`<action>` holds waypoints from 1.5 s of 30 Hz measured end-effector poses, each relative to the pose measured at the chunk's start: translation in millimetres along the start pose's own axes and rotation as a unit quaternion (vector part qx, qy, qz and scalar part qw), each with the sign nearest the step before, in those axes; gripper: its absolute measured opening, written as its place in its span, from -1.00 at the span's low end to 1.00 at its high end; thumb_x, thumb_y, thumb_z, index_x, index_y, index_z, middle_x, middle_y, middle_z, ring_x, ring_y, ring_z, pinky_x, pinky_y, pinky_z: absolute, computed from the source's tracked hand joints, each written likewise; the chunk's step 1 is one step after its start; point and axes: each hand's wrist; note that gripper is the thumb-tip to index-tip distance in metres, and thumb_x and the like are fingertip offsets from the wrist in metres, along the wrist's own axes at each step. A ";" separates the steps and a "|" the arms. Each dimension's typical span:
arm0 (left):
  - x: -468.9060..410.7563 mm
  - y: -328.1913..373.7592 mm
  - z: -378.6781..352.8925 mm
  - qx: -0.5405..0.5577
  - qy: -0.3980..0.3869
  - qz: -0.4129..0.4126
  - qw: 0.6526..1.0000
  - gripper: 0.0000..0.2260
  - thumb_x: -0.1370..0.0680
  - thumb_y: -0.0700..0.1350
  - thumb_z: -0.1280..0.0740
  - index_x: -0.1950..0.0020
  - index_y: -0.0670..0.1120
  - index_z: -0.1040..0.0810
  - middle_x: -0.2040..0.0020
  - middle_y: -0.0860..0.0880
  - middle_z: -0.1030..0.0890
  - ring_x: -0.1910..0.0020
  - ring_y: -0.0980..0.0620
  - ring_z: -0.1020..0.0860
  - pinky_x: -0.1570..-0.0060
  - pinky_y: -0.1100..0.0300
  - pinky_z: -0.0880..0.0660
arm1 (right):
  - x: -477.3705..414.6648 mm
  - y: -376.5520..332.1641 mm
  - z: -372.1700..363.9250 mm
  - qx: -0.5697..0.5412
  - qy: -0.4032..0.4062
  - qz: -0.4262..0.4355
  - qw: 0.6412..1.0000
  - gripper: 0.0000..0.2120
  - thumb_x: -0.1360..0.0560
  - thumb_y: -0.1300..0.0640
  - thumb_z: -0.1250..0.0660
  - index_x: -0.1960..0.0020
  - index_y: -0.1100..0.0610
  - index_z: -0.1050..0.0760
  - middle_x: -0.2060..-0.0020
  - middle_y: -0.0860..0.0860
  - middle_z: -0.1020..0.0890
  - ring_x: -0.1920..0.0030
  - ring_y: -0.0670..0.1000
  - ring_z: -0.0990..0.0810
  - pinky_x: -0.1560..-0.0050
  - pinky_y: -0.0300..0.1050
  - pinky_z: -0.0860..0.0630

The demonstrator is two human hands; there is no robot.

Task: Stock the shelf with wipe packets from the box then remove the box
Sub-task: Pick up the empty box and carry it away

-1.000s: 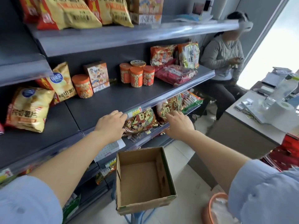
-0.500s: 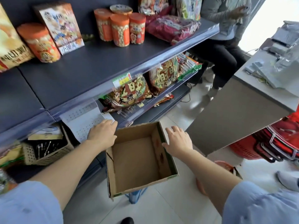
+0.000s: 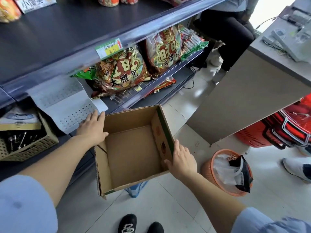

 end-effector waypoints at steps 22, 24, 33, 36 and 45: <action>1.6 3.6 -13.8 0.046 0.012 0.007 0.999 -0.34 -0.56 -0.08 -0.33 -0.52 -0.18 -0.03 -0.42 -0.25 -0.15 -0.33 -0.24 -0.27 -0.24 -0.07 -0.39 | 19.3 -14.7 -45.5 -0.205 0.081 -0.145 0.965 -0.27 -0.56 -0.11 -0.23 -0.55 -0.09 0.16 -0.29 0.03 -0.36 -0.23 0.02 -0.39 -0.17 -0.04 -0.53; 4.9 7.9 -11.6 0.046 0.012 0.011 0.999 -0.35 -0.56 -0.07 -0.32 -0.52 -0.18 -0.04 -0.40 -0.25 -0.17 -0.32 -0.24 -0.28 -0.22 -0.07 -0.39 | 18.4 -14.4 -44.3 -0.206 0.080 -0.153 0.963 -0.28 -0.57 -0.07 -0.24 -0.55 -0.08 0.13 -0.26 0.04 -0.37 -0.21 0.02 -0.40 -0.15 -0.04 -0.54; 14.4 44.6 12.4 0.041 -0.002 -0.002 0.999 -0.37 -0.56 -0.03 -0.33 -0.51 -0.20 -0.10 -0.40 -0.26 -0.21 -0.34 -0.25 -0.31 -0.21 -0.05 -0.40 | 18.5 7.9 -12.8 -0.212 0.099 -0.199 0.952 -0.35 -0.57 0.00 -0.26 -0.53 -0.08 0.00 -0.23 0.05 -0.41 -0.18 0.04 -0.45 -0.08 -0.05 -0.58; 18.4 70.3 32.7 0.033 -0.003 -0.027 0.999 -0.38 -0.56 -0.01 -0.33 -0.49 -0.21 -0.13 -0.39 -0.26 -0.22 -0.34 -0.26 -0.30 -0.23 -0.07 -0.39 | 28.1 27.2 11.5 -0.208 0.123 -0.216 0.946 -0.37 -0.57 -0.01 -0.25 -0.53 -0.07 -0.01 -0.22 0.06 -0.43 -0.18 0.05 -0.46 -0.06 -0.04 -0.58; 57.7 178.8 102.1 0.026 0.003 -0.127 0.991 -0.33 -0.54 0.06 -0.34 -0.49 -0.21 -0.13 -0.42 -0.26 -0.20 -0.36 -0.28 -0.29 -0.26 -0.12 -0.39 | 92.8 106.4 91.8 -0.215 0.199 -0.281 0.914 -0.39 -0.55 -0.01 -0.26 -0.52 -0.04 -0.08 -0.19 0.09 -0.45 -0.19 0.10 -0.44 -0.14 0.06 -0.54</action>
Point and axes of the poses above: each hand's wrist, its own x-axis away from the middle knuckle, its own z-axis out of the back of the hand, y = z × x
